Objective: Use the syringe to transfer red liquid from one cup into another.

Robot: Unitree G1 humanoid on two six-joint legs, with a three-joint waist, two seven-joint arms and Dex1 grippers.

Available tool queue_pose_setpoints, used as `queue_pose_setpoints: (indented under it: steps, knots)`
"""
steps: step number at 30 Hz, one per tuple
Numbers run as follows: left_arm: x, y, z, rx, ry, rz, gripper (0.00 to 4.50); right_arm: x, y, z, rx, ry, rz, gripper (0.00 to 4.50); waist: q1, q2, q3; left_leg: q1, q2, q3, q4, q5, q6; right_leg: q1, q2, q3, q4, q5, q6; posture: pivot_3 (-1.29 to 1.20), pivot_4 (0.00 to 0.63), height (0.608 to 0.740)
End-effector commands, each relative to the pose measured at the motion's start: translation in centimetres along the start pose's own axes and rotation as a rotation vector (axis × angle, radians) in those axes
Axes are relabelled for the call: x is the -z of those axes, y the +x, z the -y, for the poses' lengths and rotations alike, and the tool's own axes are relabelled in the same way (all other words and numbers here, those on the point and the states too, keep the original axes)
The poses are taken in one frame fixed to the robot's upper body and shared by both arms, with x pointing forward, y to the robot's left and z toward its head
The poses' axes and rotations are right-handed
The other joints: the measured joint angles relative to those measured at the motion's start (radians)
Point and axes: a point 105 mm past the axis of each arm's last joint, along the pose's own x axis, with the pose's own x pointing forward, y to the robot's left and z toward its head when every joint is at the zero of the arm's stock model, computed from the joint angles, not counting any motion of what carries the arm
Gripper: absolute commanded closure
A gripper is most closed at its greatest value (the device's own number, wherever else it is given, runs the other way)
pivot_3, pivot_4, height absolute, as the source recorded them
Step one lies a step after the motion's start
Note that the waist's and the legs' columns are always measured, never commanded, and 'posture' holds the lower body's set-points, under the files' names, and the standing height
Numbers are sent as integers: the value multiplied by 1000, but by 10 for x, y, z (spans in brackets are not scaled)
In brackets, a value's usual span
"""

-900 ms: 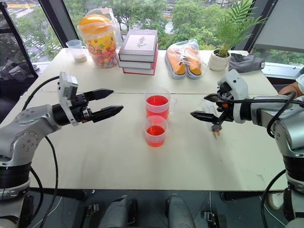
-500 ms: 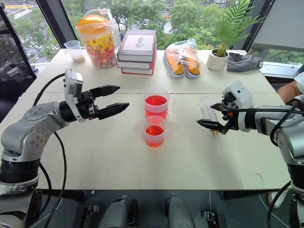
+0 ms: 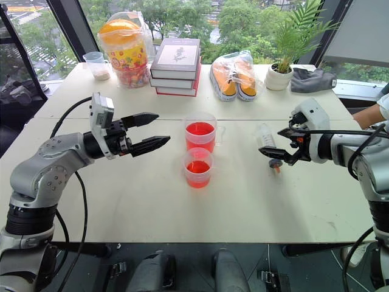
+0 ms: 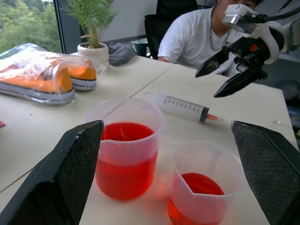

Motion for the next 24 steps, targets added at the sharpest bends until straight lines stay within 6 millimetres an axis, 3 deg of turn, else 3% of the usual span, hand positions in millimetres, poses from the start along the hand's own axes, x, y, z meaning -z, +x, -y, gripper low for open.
queue_pose_setpoints:
  steps: [1,7,16,24]
  knots:
    - [-9,0,0,1,30,37,0,-12,-2,5,26,14,20,10,1,0,0,0,0,0,0,0,0,0,0,0,0,0,0,0,150,740]
    - [-7,5,0,14,31,35,0,-14,16,23,119,119,-69,10,-1,0,0,0,0,0,0,0,0,0,0,0,0,0,0,0,150,740]
    - [-2,18,2,33,31,59,0,10,64,59,259,266,-269,10,-1,0,0,-1,0,1,0,0,0,-1,0,0,0,2,3,0,150,740]
    - [3,14,5,-7,22,88,0,22,88,65,253,269,-345,10,-5,0,0,-1,0,1,-2,0,0,-2,0,0,0,2,3,0,150,740]
